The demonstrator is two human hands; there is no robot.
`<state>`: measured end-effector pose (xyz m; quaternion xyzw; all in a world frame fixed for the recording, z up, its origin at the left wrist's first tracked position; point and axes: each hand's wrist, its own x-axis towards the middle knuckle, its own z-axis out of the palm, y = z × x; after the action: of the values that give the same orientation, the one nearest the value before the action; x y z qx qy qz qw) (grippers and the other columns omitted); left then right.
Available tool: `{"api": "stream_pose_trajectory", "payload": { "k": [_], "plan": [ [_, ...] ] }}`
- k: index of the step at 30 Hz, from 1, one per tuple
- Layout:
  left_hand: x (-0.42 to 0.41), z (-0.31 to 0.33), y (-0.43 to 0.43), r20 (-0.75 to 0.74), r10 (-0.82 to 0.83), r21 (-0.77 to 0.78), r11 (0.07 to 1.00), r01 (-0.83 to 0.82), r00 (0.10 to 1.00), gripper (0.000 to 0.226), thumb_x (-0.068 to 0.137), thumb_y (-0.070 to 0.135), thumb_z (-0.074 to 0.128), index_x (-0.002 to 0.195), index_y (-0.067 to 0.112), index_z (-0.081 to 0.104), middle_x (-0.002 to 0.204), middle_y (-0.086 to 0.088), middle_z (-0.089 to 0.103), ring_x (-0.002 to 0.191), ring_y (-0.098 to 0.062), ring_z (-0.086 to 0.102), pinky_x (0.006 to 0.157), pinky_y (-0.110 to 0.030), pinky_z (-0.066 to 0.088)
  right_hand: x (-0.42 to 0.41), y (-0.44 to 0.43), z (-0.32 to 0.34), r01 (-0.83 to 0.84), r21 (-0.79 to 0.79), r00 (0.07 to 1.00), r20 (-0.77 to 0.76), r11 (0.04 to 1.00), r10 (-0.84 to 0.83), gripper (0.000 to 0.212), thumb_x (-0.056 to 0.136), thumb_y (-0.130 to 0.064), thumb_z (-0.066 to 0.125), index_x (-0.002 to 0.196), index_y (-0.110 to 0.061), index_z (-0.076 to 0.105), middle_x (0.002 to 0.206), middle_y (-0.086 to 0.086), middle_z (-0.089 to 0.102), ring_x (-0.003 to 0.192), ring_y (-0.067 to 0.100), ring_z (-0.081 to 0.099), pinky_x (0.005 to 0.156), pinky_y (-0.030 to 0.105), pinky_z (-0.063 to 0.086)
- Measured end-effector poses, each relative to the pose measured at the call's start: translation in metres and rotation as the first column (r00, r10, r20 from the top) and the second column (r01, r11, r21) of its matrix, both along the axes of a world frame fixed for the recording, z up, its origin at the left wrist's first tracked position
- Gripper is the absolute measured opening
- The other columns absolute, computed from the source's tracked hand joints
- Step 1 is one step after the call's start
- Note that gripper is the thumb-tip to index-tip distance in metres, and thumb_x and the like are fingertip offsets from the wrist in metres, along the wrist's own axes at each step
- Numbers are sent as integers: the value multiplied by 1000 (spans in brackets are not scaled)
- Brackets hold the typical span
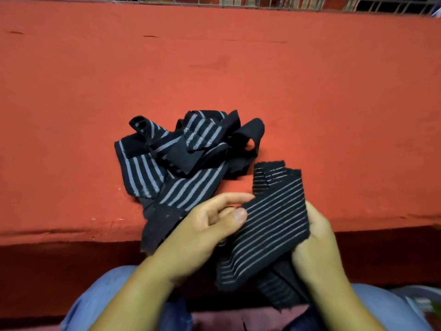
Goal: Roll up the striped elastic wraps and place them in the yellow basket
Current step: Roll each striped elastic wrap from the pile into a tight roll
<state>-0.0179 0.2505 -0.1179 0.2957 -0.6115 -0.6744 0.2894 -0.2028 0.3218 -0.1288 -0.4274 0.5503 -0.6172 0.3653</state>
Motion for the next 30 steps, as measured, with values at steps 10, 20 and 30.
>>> {"api": "stream_pose_trajectory", "payload": {
  "k": [10,20,30],
  "plan": [
    [-10,0,3,54,110,-94,990,-105,992,34,98,52,63,128,37,63,110,-17,69,108,-20,71,95,-37,56,1,4,7,-222,47,930,-291,974,226,40,87,3,78,112,-29,80,103,-10,80,95,8,76,81,21,56],
    [-11,7,4,72,212,-121,972,-203,975,23,105,33,56,94,38,75,98,9,77,98,-7,72,83,-23,53,-1,6,5,-296,101,881,-355,950,313,28,97,-8,70,102,-32,82,96,-14,81,91,5,77,77,19,56],
    [-13,8,-4,-197,402,204,909,-363,894,17,93,25,66,96,31,82,105,-3,79,94,-14,74,74,-29,58,-7,2,2,-204,99,931,-287,974,224,35,91,3,72,104,-28,83,103,-13,80,100,4,75,81,21,55]
  ]
}}
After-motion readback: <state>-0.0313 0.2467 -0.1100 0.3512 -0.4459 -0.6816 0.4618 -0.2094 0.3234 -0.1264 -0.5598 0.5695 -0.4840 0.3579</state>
